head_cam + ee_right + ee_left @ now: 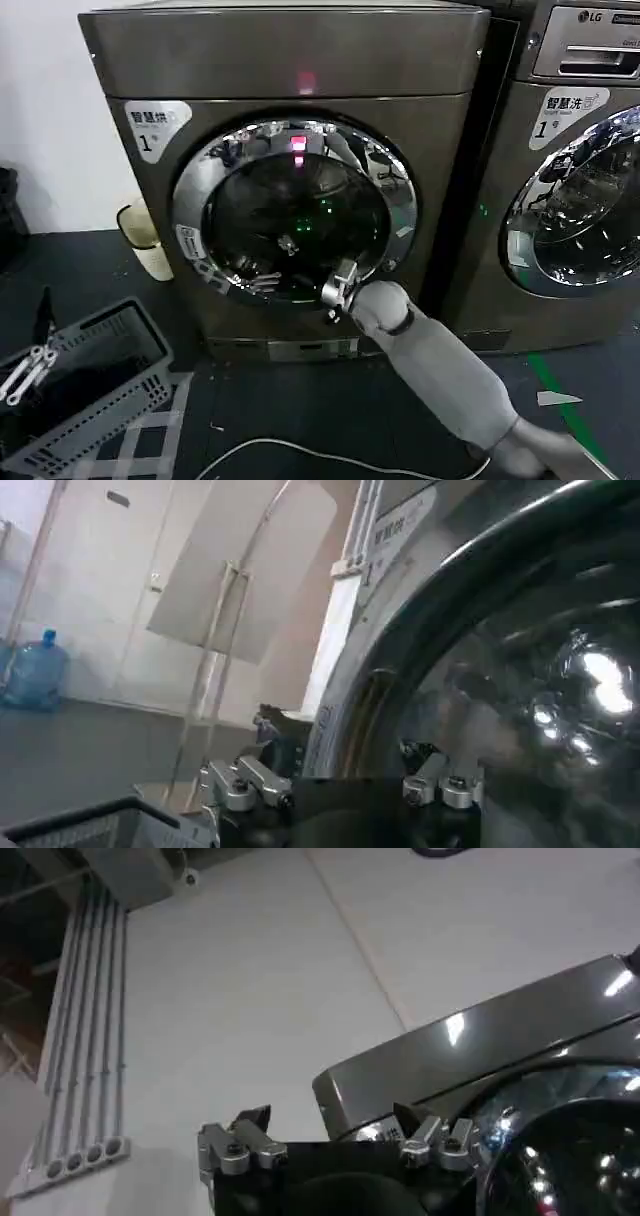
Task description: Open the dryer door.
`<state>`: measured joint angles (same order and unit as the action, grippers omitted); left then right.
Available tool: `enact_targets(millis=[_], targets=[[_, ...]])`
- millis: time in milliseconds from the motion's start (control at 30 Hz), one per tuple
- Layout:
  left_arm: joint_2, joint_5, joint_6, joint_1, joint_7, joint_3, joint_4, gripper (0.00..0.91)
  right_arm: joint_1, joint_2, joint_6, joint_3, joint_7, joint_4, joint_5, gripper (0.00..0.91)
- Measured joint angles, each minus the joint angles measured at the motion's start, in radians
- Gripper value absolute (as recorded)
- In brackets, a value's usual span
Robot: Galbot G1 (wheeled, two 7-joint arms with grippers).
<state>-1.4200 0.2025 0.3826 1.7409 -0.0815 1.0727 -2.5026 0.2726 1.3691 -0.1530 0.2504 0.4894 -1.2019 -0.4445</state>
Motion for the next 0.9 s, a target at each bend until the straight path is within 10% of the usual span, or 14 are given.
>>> enact_targets(millis=[900], targets=[[-0.015,-0.002,0.007,0.021,-0.001,0.013,-0.019,0.907,-0.092,0.14,-0.027,0.045,0.086,0.167,0.013,0.907]])
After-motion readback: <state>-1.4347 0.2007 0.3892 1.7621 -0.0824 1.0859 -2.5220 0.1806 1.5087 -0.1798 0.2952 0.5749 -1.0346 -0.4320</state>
